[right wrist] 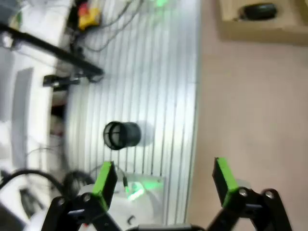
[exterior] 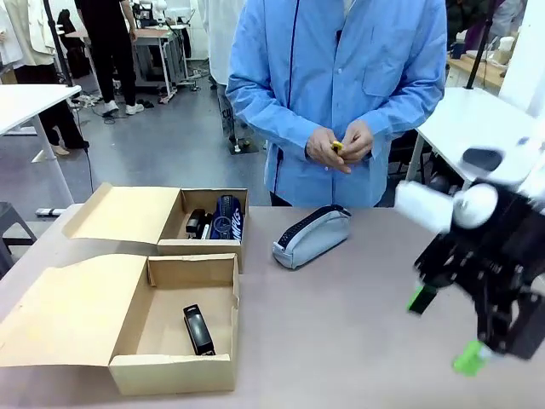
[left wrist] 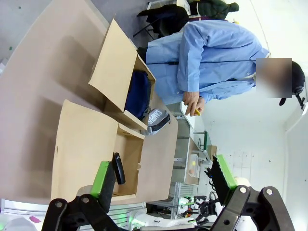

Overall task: Place items inside the box.
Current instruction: Pick up a Pencil pouch or Stapler and place it inside the Mailer Box closest to the robot.

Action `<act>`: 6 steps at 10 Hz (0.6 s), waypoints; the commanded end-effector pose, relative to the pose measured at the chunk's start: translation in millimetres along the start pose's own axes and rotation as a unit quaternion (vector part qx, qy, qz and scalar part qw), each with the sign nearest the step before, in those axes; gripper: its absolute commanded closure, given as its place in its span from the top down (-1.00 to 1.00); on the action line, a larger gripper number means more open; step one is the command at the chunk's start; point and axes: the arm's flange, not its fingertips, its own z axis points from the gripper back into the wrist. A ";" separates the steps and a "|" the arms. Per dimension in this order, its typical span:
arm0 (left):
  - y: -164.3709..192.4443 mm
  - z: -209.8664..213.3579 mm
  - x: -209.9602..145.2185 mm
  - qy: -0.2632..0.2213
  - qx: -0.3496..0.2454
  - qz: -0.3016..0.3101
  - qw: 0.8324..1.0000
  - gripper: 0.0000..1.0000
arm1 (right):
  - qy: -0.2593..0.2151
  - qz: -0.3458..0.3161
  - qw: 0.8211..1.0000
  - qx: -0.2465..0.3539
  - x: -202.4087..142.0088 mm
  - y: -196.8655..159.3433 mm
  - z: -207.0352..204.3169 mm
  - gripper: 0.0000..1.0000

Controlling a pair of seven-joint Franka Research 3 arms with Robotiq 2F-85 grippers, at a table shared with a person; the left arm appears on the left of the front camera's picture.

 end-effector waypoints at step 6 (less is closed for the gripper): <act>0.7 0.5 -1.8 -0.002 -0.008 -0.008 1.000 1.00 | -0.116 -0.526 0.817 -0.206 -114.3 -2.3 -18.8 1.00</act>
